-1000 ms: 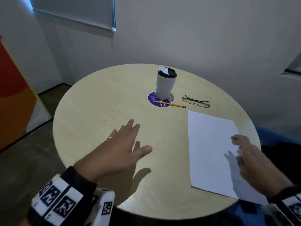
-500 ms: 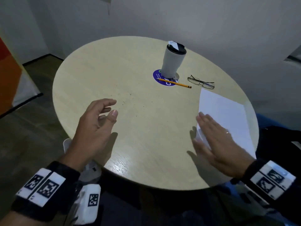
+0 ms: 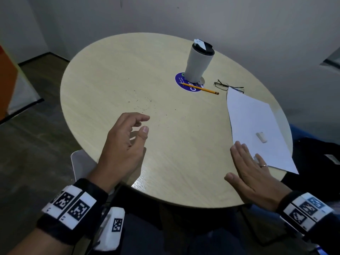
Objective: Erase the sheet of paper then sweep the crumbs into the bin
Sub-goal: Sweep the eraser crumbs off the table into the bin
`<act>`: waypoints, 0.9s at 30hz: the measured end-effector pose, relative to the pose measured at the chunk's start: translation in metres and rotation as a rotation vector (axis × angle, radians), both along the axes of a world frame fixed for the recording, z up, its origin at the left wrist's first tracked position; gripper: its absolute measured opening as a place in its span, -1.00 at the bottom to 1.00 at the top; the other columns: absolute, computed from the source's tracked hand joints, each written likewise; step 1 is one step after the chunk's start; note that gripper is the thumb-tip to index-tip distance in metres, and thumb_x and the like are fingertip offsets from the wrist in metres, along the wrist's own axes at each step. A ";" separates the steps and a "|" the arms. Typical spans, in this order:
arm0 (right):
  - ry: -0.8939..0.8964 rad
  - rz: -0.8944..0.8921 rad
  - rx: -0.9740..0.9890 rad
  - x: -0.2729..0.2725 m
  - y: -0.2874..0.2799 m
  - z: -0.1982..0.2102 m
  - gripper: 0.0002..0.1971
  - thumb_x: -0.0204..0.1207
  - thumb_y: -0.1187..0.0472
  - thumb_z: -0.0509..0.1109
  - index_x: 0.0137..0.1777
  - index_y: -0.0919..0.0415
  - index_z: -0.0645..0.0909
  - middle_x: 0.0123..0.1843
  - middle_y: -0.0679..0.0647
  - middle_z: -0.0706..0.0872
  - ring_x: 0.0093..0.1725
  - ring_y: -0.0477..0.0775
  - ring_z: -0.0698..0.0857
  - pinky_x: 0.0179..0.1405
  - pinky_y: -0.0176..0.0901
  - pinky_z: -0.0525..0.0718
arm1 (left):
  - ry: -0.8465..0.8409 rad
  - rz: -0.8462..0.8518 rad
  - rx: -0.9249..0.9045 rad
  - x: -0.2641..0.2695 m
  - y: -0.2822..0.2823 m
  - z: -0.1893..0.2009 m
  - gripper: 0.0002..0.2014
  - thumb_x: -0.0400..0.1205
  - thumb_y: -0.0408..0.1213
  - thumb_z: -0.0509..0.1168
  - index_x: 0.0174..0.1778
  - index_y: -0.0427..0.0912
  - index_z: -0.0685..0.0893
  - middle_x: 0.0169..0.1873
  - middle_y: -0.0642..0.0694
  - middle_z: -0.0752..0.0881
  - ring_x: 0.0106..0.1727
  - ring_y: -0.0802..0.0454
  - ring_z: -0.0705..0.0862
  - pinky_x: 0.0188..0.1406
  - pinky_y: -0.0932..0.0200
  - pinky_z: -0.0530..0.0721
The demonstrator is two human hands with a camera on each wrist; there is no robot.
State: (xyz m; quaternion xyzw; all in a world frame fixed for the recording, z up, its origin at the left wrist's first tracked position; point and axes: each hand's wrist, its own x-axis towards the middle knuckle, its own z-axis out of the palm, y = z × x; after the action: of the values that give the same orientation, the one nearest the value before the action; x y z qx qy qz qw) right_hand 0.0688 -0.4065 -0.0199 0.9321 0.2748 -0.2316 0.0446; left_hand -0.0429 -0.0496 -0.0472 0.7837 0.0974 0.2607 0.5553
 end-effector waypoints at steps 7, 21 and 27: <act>-0.015 -0.136 0.000 -0.024 0.066 -0.006 0.18 0.41 -0.66 -0.55 0.83 0.21 -0.51 0.83 0.11 -0.57 0.79 0.03 -0.57 0.81 0.21 -0.44 | 0.617 0.277 0.207 -0.026 -0.013 0.003 -0.06 0.66 0.41 0.10 0.83 -0.06 -0.04 0.79 -0.05 -0.41 0.80 -0.13 -0.43 0.75 -0.35 -0.27; 0.029 -0.064 -0.020 0.015 0.143 0.003 0.12 0.51 -0.59 -0.43 0.81 0.28 -0.52 0.82 0.23 -0.54 0.84 0.19 -0.45 0.85 0.22 -0.30 | 0.670 0.202 0.356 -0.024 -0.019 -0.005 0.00 0.62 0.57 -0.32 0.80 -0.03 -0.45 0.66 -0.09 -0.71 0.72 -0.11 -0.64 0.69 -0.47 -0.45; 0.130 0.109 0.081 0.012 0.164 0.007 -0.06 0.72 -0.49 -0.29 0.80 0.13 -0.57 0.79 0.05 -0.61 0.81 0.02 -0.52 0.85 0.18 -0.35 | 0.562 0.311 0.248 -0.020 -0.011 -0.002 -0.04 0.65 0.48 -0.11 0.83 -0.02 -0.23 0.74 -0.02 -0.57 0.78 -0.06 -0.51 0.75 -0.32 -0.38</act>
State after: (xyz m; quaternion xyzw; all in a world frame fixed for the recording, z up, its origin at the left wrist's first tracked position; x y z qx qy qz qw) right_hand 0.0805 -0.2427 -0.0125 0.8998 0.3364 -0.2777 0.0014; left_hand -0.0632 -0.0610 -0.0490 0.8622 0.3324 0.1261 0.3608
